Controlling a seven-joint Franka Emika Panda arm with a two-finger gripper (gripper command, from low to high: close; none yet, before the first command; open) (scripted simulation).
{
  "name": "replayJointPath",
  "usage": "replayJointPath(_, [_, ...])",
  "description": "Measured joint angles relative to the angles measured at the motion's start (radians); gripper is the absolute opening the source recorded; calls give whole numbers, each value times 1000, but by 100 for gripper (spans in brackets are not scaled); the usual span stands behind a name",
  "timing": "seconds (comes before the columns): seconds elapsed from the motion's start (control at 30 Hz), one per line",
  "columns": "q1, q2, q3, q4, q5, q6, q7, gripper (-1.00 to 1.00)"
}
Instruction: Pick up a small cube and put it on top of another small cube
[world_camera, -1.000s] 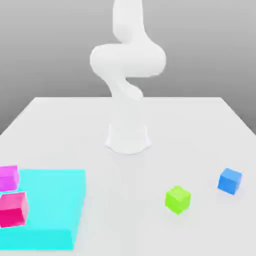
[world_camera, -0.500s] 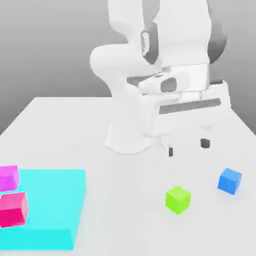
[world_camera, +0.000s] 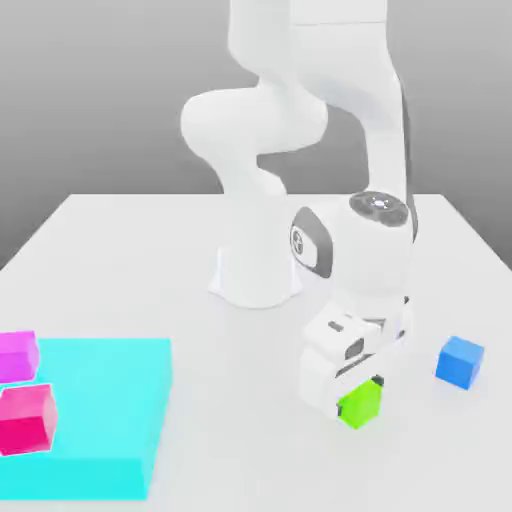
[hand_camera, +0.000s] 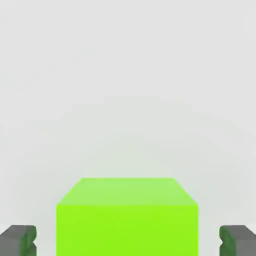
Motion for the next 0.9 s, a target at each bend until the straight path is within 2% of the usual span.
replayJointPath(0.13, [3,5,-3,1,0,4,0,-100])
replayJointPath(0.37, [-20,-221,47,-40,72,-181,-55,-100])
replayJointPath(0.6, [308,-318,195,67,116,-384,-250,-100])
replayJointPath(0.8, [340,-143,160,92,8,-238,-196,-100])
replayJointPath(0.83, [345,-123,153,93,-4,-219,-187,100])
replayJointPath(0.9, [345,-123,153,93,-4,-219,-187,100])
